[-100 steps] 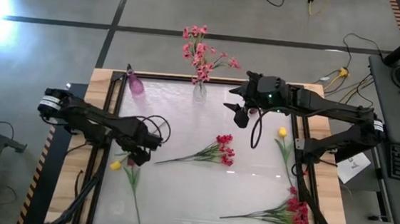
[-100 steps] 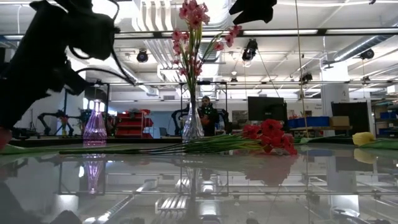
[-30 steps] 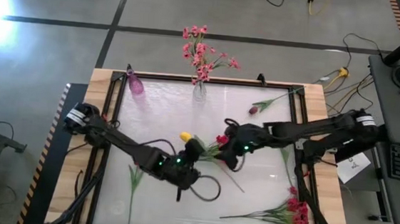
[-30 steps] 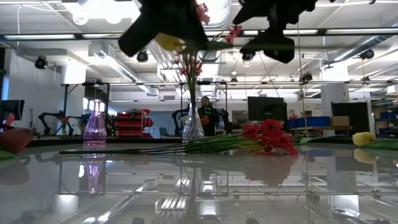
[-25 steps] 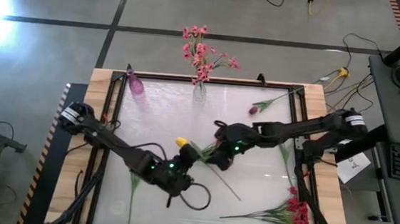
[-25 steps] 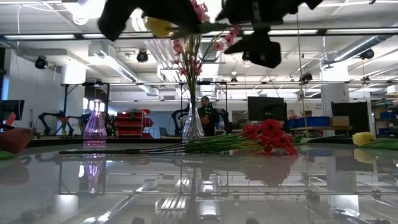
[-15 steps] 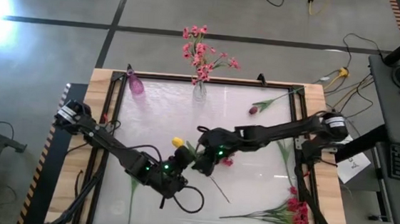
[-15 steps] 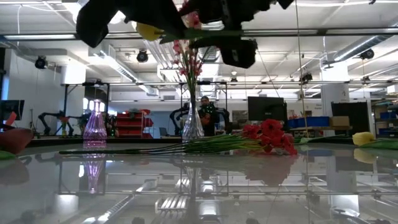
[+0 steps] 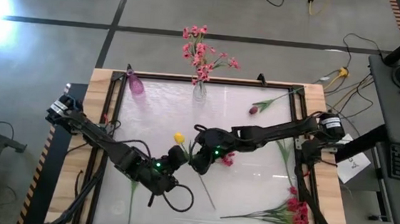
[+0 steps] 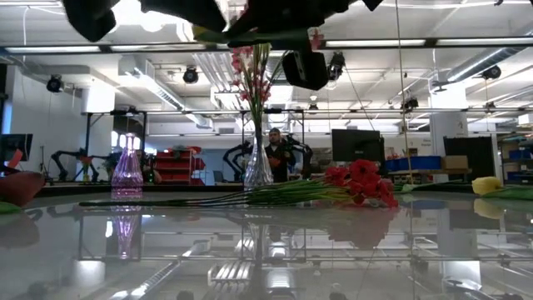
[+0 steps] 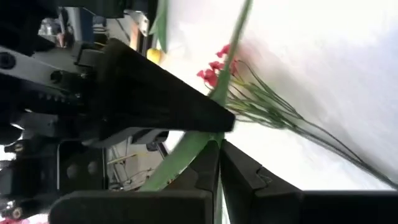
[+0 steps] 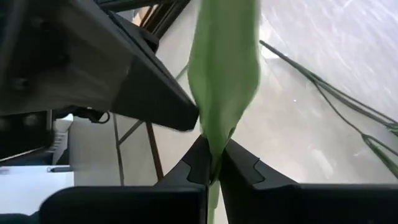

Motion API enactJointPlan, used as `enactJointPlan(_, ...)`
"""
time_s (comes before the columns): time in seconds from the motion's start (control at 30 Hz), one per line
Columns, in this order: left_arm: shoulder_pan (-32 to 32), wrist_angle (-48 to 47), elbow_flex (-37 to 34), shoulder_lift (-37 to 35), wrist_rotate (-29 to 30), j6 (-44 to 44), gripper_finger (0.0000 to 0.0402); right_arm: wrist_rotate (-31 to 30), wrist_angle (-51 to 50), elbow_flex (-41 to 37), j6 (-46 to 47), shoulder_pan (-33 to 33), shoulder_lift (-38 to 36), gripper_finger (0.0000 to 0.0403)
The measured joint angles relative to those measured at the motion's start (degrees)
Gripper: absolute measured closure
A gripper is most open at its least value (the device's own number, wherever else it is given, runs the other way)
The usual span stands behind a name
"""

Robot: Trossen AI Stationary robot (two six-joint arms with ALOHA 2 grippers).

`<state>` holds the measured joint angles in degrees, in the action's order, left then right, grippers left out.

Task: Sort flowers into vase by color
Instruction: Put the left yellow tulip into the transparent vase

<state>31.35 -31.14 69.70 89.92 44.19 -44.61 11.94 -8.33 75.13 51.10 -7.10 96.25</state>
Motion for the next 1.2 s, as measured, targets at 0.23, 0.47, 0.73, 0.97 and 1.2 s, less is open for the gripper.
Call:
enactJointPlan(0.23,0.15,-13.49,3.57,-6.39,-7.39,11.33,0.0368,0.07,-0.31,-0.08,-1.72,2.02,-1.18,0.0392)
enactJointPlan(0.47,-1.69,-28.91,3.36,-18.89,-11.08,44.44,0.0288,-2.30,-0.58,-0.09,-9.50,6.85,-6.76,0.0393)
enactJointPlan(0.73,-1.90,-23.98,-14.90,-36.39,-11.94,73.84,0.0231,-22.96,0.41,-0.12,-30.56,8.19,-19.37,0.0393)
enactJointPlan(0.97,-3.29,5.66,-33.12,-43.08,-5.45,79.89,0.0236,-34.30,9.24,-0.46,-46.60,5.79,-28.80,0.0393)
enactJointPlan(1.2,-12.38,22.89,-40.72,-41.05,-5.24,79.89,0.0227,-34.17,12.82,0.41,-49.89,14.97,-34.05,0.0393)
